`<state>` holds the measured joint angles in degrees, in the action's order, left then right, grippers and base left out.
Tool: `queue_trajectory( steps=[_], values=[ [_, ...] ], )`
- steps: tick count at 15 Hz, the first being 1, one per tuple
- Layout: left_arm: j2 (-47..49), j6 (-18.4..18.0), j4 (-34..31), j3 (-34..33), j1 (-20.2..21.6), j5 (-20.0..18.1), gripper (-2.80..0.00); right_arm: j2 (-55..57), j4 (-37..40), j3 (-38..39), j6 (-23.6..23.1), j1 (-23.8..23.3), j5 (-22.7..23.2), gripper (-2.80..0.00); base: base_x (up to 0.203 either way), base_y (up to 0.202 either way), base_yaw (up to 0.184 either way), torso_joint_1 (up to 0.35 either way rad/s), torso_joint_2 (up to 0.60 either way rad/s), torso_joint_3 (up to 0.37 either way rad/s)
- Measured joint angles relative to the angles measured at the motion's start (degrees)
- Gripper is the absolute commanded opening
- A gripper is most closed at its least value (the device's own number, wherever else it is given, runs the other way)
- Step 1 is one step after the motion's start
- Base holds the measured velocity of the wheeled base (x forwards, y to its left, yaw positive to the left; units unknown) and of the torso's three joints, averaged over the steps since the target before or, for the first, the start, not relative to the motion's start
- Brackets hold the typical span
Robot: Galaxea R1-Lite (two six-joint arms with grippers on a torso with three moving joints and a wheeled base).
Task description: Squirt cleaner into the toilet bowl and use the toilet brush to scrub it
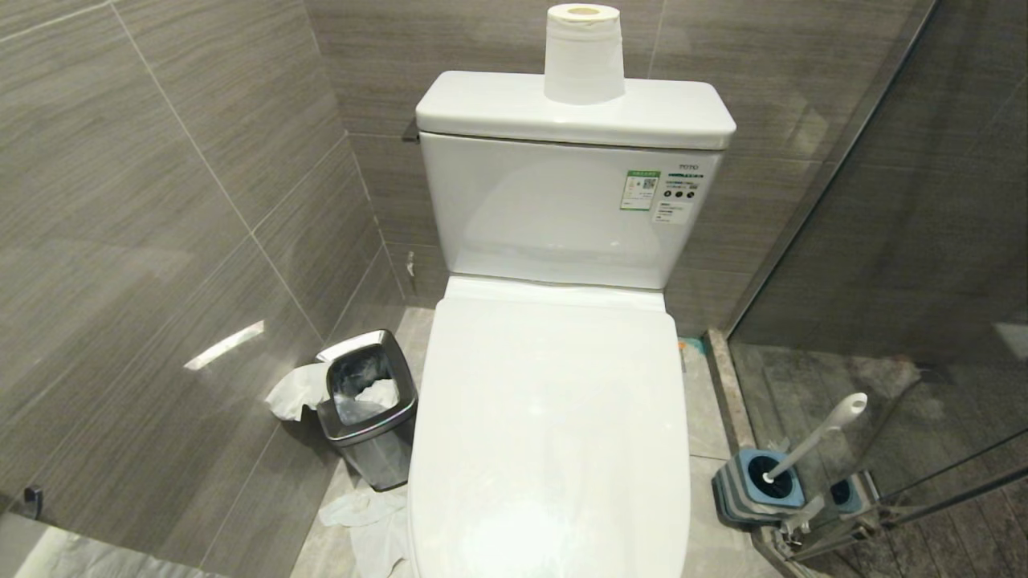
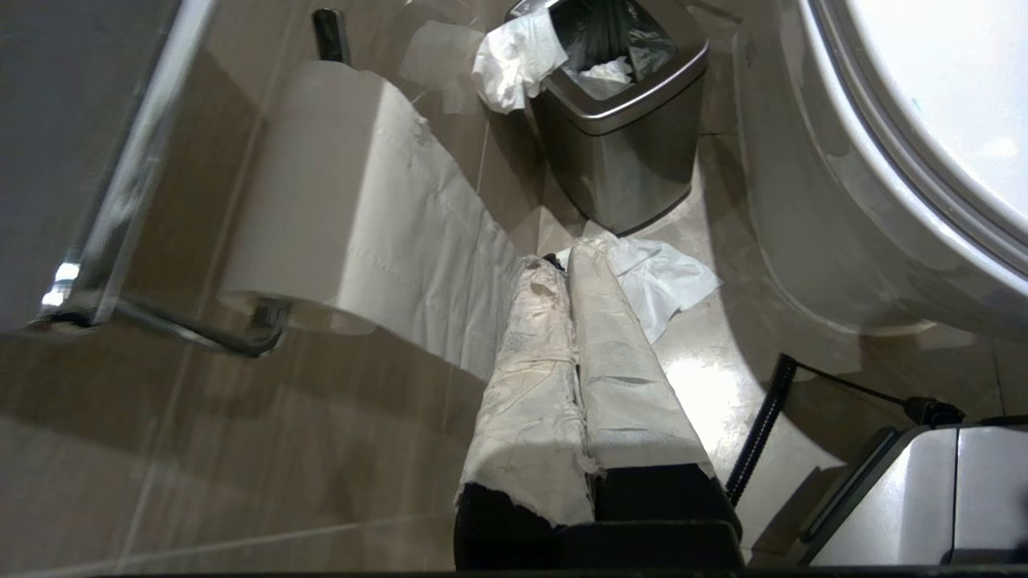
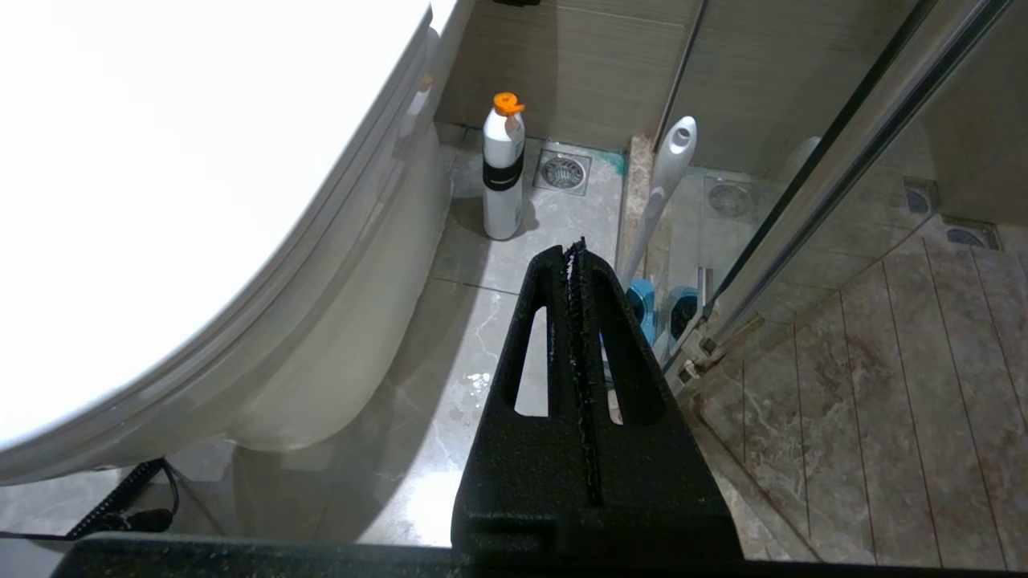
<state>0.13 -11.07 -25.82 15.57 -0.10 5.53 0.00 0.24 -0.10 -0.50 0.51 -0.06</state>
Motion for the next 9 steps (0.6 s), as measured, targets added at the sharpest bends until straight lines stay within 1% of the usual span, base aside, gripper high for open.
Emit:
queue_trajectory(
  steps=[2,4,5,7,9],
  values=[
    [-0.09,0.52,3.82,-3.04,-0.21,-1.16,-2.80,0.00,0.00,0.00,-0.01,0.00,0.01,-2.80,0.000,0.000,0.000,0.000,0.00,0.000],
    [-0.13,0.32,7.65,-5.86,-0.23,-1.38,-2.80,0.00,0.00,0.00,-0.01,0.01,-0.01,-2.80,0.000,0.000,0.000,0.000,0.00,0.000],
    [-0.13,0.24,11.11,-7.36,-0.23,-1.46,-2.80,0.00,0.00,0.00,-0.01,0.01,-0.04,-2.80,0.000,0.000,0.000,0.000,0.00,0.000],
    [-0.16,-0.44,15.91,-9.60,-0.23,-2.13,-2.80,0.00,0.00,0.00,0.01,0.01,0.03,-2.80,0.000,0.000,0.000,0.000,0.00,0.000],
    [-0.21,-1.87,23.16,-12.83,-0.23,-3.85,-2.80,0.00,0.02,0.00,-0.01,0.01,-0.01,-2.80,0.000,0.000,0.000,0.000,0.00,0.000]
  ],
)
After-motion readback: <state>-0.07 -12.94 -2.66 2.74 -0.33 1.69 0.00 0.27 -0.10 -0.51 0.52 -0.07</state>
